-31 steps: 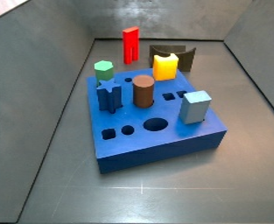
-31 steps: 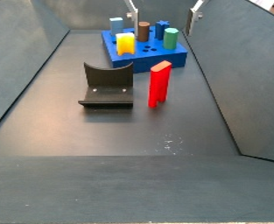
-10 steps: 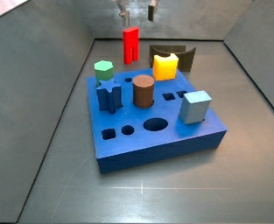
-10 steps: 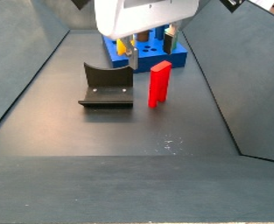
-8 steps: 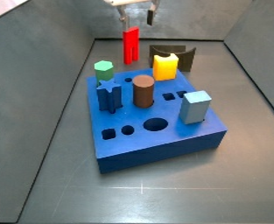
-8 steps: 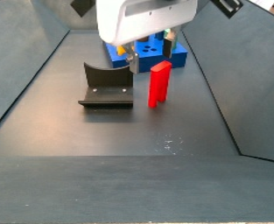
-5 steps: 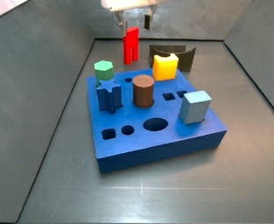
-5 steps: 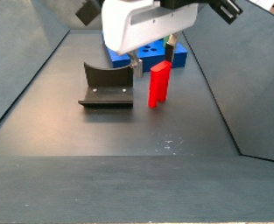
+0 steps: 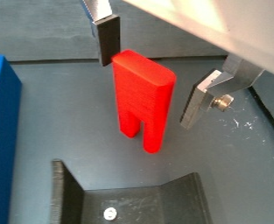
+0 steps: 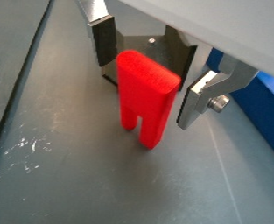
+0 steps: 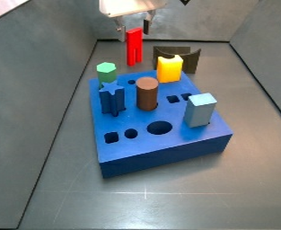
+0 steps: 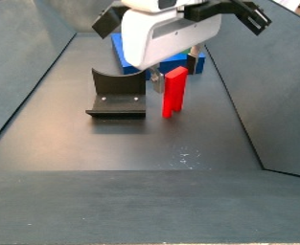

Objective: Pick up the square-circle object. Move up. Move to above the board. Insert the square-circle object.
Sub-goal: Pick up the square-circle object.

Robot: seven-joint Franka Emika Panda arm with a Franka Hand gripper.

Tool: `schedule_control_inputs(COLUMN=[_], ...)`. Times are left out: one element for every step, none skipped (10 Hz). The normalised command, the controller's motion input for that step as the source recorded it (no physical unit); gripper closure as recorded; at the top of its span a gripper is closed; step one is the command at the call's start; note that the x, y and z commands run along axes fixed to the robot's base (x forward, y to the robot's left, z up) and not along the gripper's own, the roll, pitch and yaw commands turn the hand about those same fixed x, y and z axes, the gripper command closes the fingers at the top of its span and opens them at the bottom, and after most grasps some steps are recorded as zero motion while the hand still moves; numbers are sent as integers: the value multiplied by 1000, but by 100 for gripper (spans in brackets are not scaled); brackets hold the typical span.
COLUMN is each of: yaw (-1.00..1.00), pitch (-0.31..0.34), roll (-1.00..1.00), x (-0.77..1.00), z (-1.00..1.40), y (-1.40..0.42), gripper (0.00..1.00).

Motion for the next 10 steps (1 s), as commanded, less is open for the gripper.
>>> schedule_control_inputs(yaw=[0,0,0,0,0,0,0,0,0,0], pitch=[0,-1,0,0,0,0,0,0,0,0], roll=[0,0,0,0,-13,-9,0,0,0,0], x=[11,43,83,103,106,63,20,0,0,0], z=[-260,-234,-189,-80,-29,0,0,0,0,0], y=[29,0,0,0,0,0,0,-69,-126,-74], gripper=[0,0,0,0,0,0,0,0,0,0])
